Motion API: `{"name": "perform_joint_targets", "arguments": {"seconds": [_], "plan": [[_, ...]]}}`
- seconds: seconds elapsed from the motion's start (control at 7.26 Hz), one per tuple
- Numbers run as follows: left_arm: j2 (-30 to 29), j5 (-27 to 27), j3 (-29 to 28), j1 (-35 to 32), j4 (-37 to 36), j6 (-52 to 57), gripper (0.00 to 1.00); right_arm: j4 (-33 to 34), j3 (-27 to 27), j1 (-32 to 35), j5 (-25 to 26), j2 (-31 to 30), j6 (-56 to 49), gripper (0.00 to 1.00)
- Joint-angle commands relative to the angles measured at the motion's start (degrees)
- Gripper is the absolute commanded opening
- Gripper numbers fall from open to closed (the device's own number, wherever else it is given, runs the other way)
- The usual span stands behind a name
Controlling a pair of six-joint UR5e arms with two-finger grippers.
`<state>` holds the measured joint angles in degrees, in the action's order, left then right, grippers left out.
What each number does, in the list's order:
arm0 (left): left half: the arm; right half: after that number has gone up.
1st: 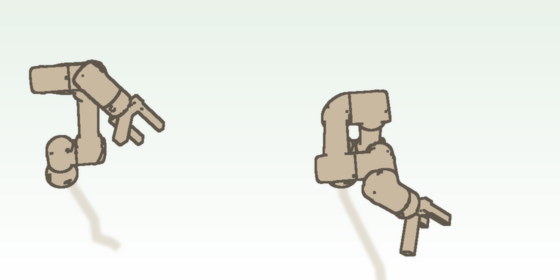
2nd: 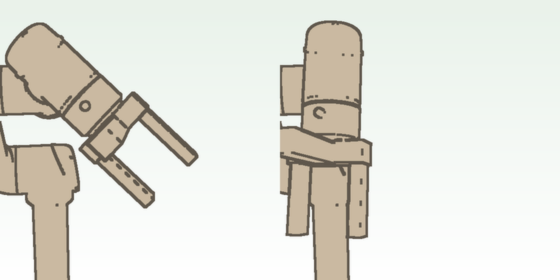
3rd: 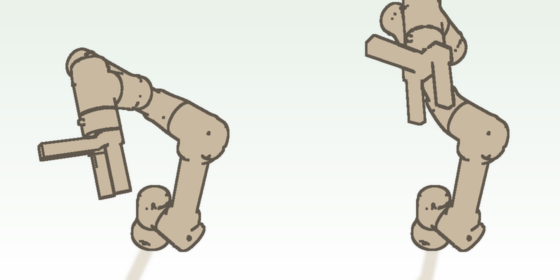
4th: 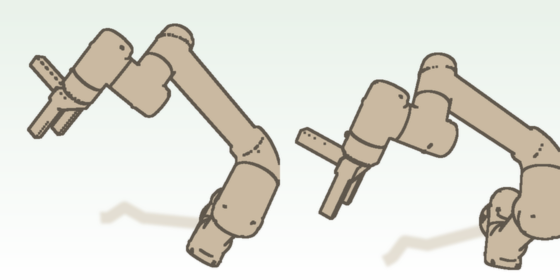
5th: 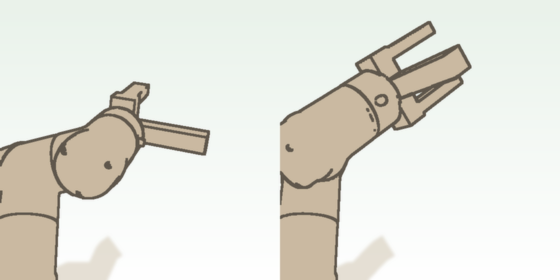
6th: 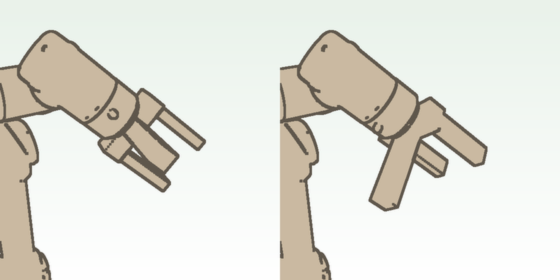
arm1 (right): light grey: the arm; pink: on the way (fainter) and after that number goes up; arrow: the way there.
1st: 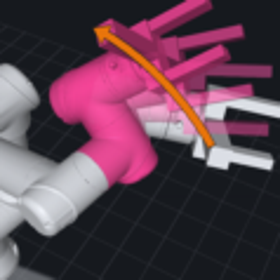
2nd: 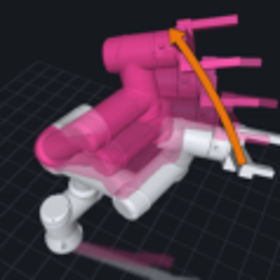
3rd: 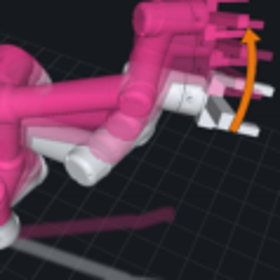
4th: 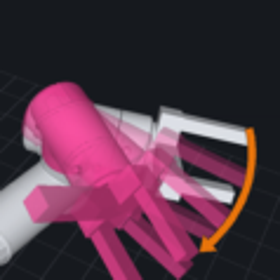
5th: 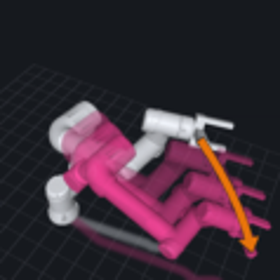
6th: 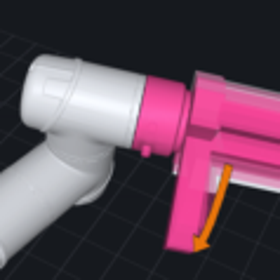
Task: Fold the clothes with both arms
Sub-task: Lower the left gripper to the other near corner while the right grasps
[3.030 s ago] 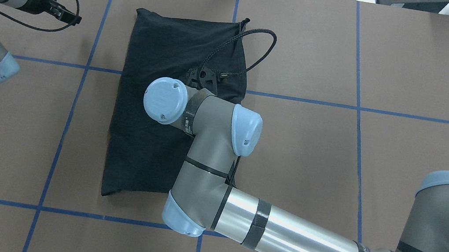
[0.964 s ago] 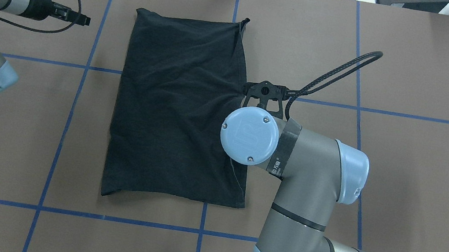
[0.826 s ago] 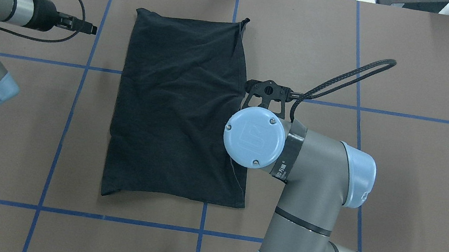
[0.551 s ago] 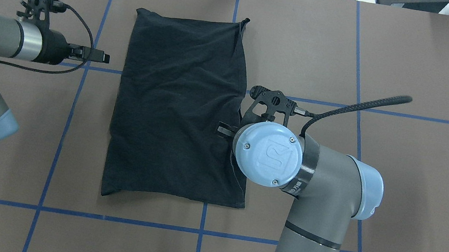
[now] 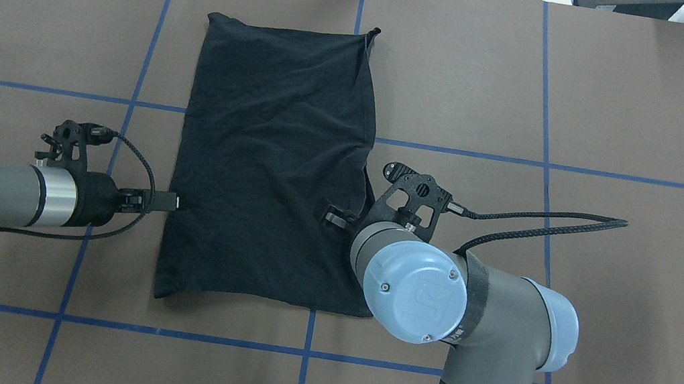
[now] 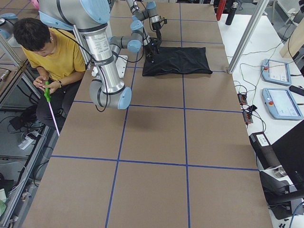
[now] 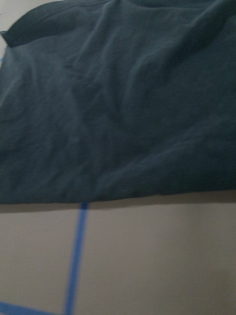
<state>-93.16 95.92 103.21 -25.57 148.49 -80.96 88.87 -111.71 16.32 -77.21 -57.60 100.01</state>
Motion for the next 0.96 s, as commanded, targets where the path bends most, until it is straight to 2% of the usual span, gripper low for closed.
{"name": "perform_joint_targets", "arguments": {"seconds": [0.0,0.28,0.41,0.55,0.83], "plan": [[2.36,-3.80,2.00,6.56,-0.83,-3.14,1.00,-0.10,-0.18,-0.24,0.31,-0.50,0.10,1.00],[2.28,-6.08,2.09,9.73,-1.01,-6.92,0.99,-0.10,-0.18,-0.24,0.31,-0.59,0.01,1.00],[2.28,-6.27,2.17,10.18,-1.19,-6.94,0.82,-0.10,-0.18,-0.24,0.31,-0.59,0.01,1.00],[2.19,-6.27,2.09,10.45,-1.19,-8.07,0.51,-0.10,-0.18,-0.24,0.31,-0.59,0.01,1.00],[2.19,-6.27,2.09,10.54,-1.28,-8.17,0.14,-0.10,-0.09,-0.24,0.31,-0.50,-0.08,1.00]]}}
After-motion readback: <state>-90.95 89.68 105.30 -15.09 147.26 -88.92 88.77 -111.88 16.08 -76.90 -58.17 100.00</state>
